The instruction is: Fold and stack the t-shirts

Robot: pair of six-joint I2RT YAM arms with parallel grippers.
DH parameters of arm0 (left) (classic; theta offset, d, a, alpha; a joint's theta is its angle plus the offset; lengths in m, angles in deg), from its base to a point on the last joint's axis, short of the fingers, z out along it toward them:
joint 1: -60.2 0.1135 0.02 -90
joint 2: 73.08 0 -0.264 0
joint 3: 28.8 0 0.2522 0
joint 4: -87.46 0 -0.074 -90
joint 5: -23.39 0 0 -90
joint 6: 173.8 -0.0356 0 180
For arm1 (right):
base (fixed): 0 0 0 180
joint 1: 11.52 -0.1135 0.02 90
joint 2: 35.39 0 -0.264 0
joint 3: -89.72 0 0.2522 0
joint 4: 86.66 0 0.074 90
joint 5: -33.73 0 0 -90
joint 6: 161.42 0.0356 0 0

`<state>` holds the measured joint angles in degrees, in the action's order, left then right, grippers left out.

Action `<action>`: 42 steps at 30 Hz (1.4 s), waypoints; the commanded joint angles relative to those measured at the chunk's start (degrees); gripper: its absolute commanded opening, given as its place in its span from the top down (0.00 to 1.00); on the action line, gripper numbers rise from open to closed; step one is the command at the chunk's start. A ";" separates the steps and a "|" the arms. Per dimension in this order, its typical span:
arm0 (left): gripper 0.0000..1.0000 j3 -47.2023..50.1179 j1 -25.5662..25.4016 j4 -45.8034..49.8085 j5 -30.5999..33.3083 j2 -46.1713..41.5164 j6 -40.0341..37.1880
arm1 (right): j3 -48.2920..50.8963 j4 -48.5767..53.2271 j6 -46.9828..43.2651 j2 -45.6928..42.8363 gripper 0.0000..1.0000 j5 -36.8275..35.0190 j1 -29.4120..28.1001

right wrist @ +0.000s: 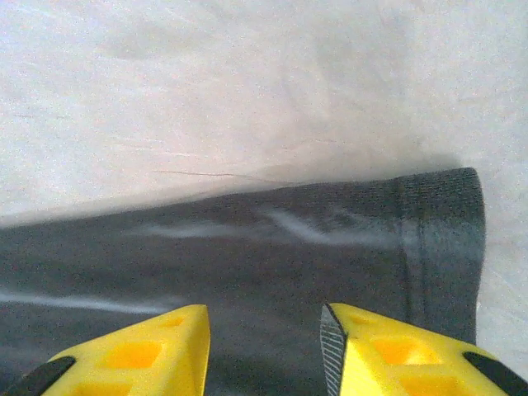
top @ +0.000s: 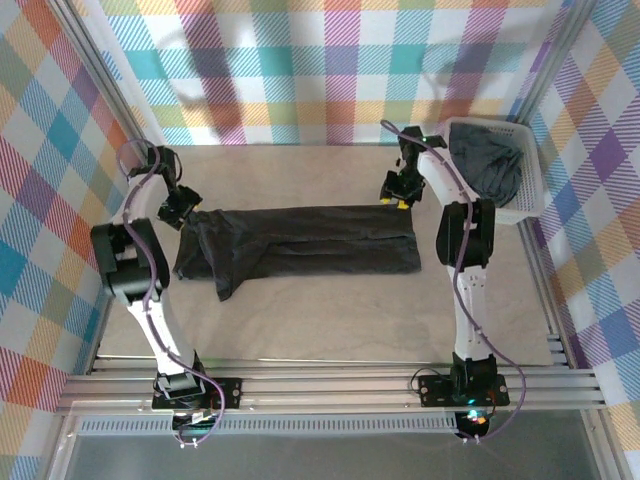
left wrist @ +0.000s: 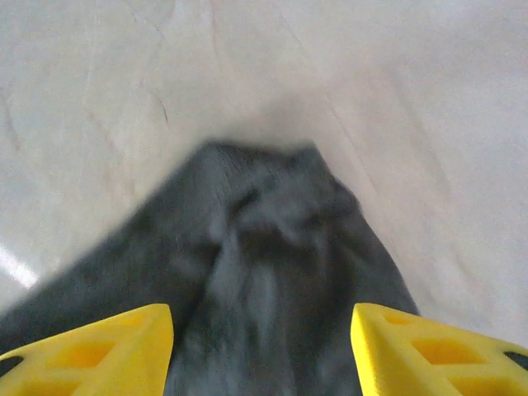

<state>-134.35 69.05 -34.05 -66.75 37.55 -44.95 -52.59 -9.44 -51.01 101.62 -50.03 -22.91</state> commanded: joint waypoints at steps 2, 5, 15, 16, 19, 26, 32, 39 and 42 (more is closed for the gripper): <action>0.45 9.83 -8.40 -5.92 -5.24 -9.00 -6.30 | 10.36 -13.80 -0.01 -13.41 0.55 12.95 -2.97; 0.47 17.06 -9.68 -10.74 -13.03 -9.56 -11.65 | 22.01 -26.85 1.82 -21.35 0.51 24.48 -5.72; 0.50 21.77 -9.63 -10.68 -18.60 -6.87 -24.33 | 38.96 -35.85 7.99 -33.19 0.53 32.15 -8.38; 0.50 21.97 -9.81 -10.88 -18.84 -6.41 -24.27 | 39.58 -35.79 8.02 -33.66 0.53 32.17 -8.38; 0.50 22.18 -10.23 -10.78 -18.28 -5.29 -24.50 | 40.98 -35.78 8.22 -35.10 0.53 32.10 -8.38; 0.72 24.65 -10.63 -9.77 -16.57 -7.77 -23.79 | 41.54 -35.91 9.01 -35.37 0.54 31.73 -8.43; 0.86 27.50 -12.13 -10.04 -14.53 -10.94 -20.59 | 41.25 -36.60 9.62 -35.23 0.55 31.91 -8.39; 1.00 29.78 -15.91 -10.67 -13.48 -17.28 -8.55 | 41.26 -36.50 9.50 -34.96 0.55 32.08 -8.40; 1.00 31.52 -18.86 -9.84 -12.73 -20.21 -1.52 | 41.70 -36.47 9.56 -35.25 0.56 31.86 -8.39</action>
<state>-104.58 52.78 -44.69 -80.46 20.66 -54.90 -11.45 -44.65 -41.79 67.72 -19.54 -31.35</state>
